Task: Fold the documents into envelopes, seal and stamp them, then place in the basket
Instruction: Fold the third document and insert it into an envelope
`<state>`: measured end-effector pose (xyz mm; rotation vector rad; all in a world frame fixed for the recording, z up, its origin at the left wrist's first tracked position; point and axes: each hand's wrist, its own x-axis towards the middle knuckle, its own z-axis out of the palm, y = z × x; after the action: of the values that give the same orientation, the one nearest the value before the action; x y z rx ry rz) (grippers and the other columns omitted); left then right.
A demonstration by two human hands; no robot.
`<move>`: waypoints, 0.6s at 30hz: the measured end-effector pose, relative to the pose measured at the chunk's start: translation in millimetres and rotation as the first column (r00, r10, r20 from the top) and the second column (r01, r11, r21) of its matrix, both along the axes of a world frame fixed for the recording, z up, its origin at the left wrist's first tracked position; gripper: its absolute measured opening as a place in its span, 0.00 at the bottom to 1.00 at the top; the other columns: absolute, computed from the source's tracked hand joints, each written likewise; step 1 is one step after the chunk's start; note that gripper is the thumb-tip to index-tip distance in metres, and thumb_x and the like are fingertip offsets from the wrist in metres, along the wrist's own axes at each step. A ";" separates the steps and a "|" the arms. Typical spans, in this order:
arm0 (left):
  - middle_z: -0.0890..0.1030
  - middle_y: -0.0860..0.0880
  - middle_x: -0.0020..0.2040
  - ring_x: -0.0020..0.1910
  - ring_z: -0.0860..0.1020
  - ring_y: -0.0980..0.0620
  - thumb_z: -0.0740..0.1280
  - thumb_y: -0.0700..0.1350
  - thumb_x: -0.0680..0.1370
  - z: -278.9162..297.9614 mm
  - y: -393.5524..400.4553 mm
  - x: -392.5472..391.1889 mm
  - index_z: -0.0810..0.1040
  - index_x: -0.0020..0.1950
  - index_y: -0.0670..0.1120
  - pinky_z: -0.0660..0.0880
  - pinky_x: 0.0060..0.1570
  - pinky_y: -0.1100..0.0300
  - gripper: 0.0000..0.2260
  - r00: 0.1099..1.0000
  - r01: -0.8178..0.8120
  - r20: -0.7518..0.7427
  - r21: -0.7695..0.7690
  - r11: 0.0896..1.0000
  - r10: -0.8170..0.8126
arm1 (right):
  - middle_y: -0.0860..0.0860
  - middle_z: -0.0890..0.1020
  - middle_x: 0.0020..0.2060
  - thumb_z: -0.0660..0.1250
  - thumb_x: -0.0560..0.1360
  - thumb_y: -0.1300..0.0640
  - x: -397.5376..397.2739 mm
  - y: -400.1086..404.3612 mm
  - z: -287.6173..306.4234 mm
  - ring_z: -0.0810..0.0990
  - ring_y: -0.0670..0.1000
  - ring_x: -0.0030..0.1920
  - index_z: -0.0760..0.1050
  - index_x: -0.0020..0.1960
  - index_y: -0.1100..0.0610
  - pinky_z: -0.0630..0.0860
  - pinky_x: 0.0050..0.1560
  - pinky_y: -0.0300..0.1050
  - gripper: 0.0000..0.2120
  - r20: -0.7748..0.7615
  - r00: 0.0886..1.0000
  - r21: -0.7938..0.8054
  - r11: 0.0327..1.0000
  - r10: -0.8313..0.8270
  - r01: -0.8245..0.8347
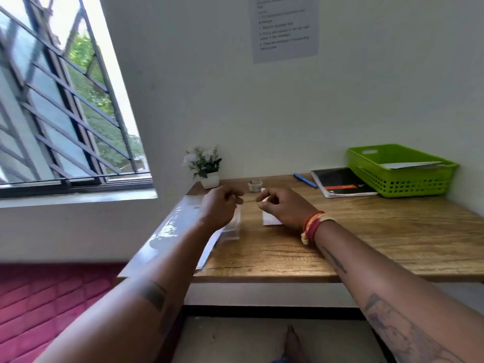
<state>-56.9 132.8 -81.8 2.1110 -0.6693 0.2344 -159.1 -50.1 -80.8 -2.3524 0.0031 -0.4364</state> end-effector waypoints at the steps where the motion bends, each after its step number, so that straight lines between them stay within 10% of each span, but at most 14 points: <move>1: 0.86 0.56 0.40 0.43 0.84 0.56 0.62 0.37 0.78 -0.3 15.0 -0.5 0.83 0.46 0.56 0.81 0.54 0.51 0.16 1.000 -0.018 0.005 -0.002 1.000 0.018 | 0.46 0.82 0.45 0.68 0.78 0.48 -1.0 15.5 2.4 0.81 0.47 0.47 0.81 0.57 0.48 0.77 0.49 0.45 0.09 0.023 0.998 -0.011 0.999 0.052 -0.052; 9: 0.85 0.58 0.36 0.37 0.84 0.55 0.62 0.42 0.76 -12.8 112.7 -18.9 0.83 0.44 0.54 0.79 0.43 0.59 0.12 0.965 -0.251 0.038 -0.127 0.959 0.258 | 0.47 0.58 0.80 0.68 0.66 0.26 -9.2 146.2 -1.6 0.57 0.54 0.78 0.70 0.74 0.42 0.59 0.74 0.58 0.40 -0.230 0.923 -0.608 0.696 0.307 -0.383; 18: 0.86 0.52 0.37 0.34 0.83 0.50 0.61 0.38 0.77 -12.4 135.4 -32.6 0.84 0.46 0.49 0.78 0.37 0.60 0.13 0.964 -0.258 -0.130 -0.245 0.934 0.232 | 0.48 0.82 0.46 0.66 0.78 0.46 -33.8 181.9 -4.4 0.79 0.50 0.46 0.83 0.52 0.49 0.79 0.46 0.50 0.10 -0.003 0.942 -0.587 0.762 0.335 -0.273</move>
<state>-89.5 268.2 -94.3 1.9336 -0.2952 0.3345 -192.9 131.8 -85.2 -2.8527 -0.6469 -0.4354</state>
